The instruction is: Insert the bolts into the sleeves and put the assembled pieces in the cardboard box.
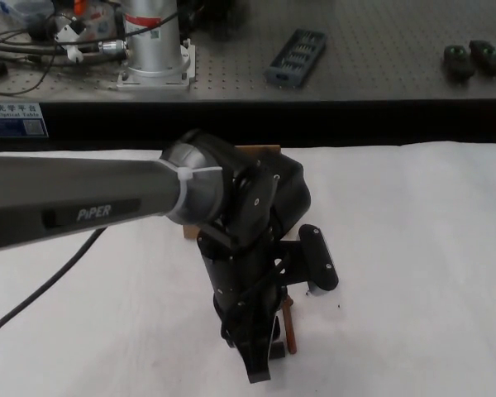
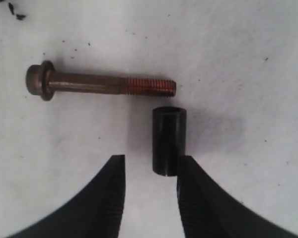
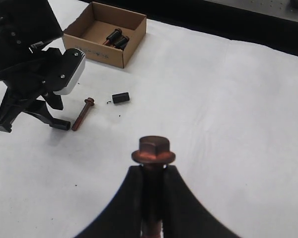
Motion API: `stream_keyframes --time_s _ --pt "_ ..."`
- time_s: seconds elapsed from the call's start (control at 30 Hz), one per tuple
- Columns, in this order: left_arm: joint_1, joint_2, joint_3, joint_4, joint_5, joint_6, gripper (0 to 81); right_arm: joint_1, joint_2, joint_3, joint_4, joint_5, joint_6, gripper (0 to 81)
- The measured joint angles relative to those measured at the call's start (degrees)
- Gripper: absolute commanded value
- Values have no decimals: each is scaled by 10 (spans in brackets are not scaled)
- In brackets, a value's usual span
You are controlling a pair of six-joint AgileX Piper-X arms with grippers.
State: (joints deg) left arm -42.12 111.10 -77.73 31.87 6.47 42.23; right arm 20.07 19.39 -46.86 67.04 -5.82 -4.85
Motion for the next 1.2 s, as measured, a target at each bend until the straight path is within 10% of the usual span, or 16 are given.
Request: stream_keyframes --time_s 0.83,1.2 --pt "-26 34 -10 -3 1 0 249 0 0 0 3 0 0 20" --pt "-30 31 -10 1 -38 -18 6 0 0 0 -5 0 0 20"
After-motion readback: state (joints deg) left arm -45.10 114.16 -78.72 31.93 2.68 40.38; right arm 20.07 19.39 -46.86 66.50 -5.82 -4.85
